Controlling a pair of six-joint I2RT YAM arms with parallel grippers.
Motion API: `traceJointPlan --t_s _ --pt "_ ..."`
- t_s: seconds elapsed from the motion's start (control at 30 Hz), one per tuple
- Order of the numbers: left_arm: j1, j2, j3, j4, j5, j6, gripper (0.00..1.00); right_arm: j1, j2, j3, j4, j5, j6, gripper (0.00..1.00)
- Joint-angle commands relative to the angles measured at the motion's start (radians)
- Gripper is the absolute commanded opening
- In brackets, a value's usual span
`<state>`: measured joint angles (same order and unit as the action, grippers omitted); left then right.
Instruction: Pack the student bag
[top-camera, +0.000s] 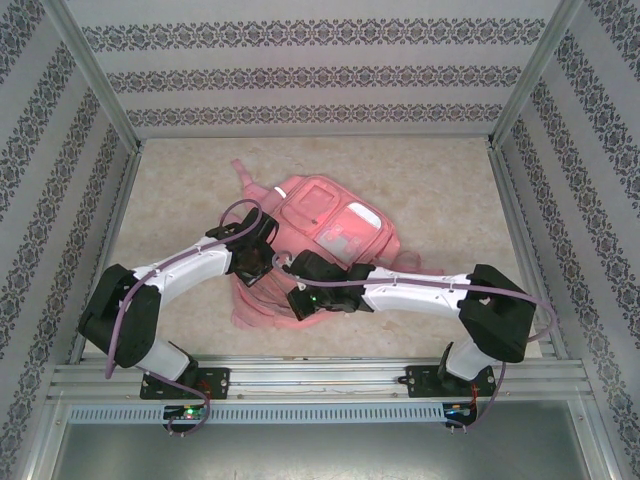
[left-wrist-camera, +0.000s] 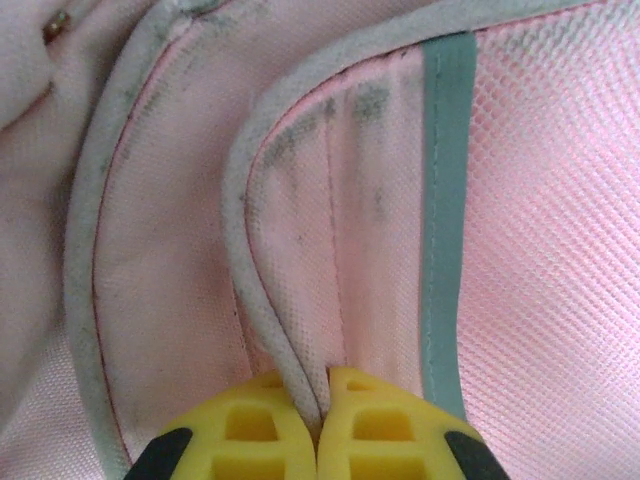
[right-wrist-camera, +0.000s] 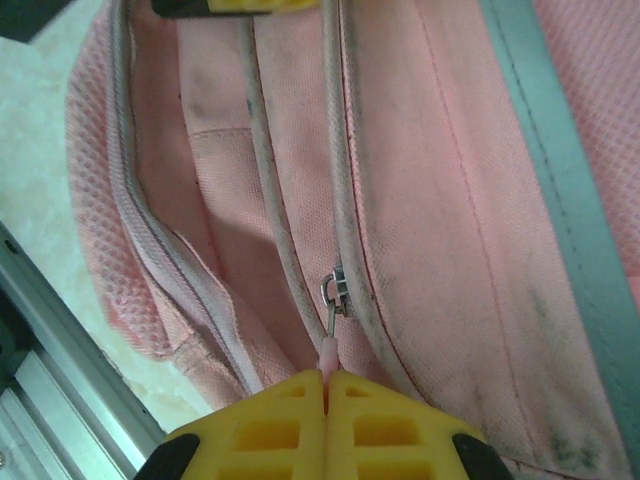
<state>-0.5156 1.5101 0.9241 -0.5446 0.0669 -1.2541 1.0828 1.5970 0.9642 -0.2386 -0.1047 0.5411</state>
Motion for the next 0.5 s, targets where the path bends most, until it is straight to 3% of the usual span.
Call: traceJointPlan --t_s 0.0,0.3,0.47 --pt "-0.013 -0.001 0.021 0.002 0.009 -0.006 0.00 0.027 0.029 0.018 -0.005 -0.029 0.032 0.04" --pt "-0.024 -0.121 0.030 -0.042 0.035 -0.049 0.00 0.035 0.076 0.047 -0.028 -0.008 0.056 0.25" --pt "-0.027 -0.140 0.017 -0.043 0.042 -0.065 0.00 0.040 0.093 0.079 -0.054 0.030 0.059 0.30"
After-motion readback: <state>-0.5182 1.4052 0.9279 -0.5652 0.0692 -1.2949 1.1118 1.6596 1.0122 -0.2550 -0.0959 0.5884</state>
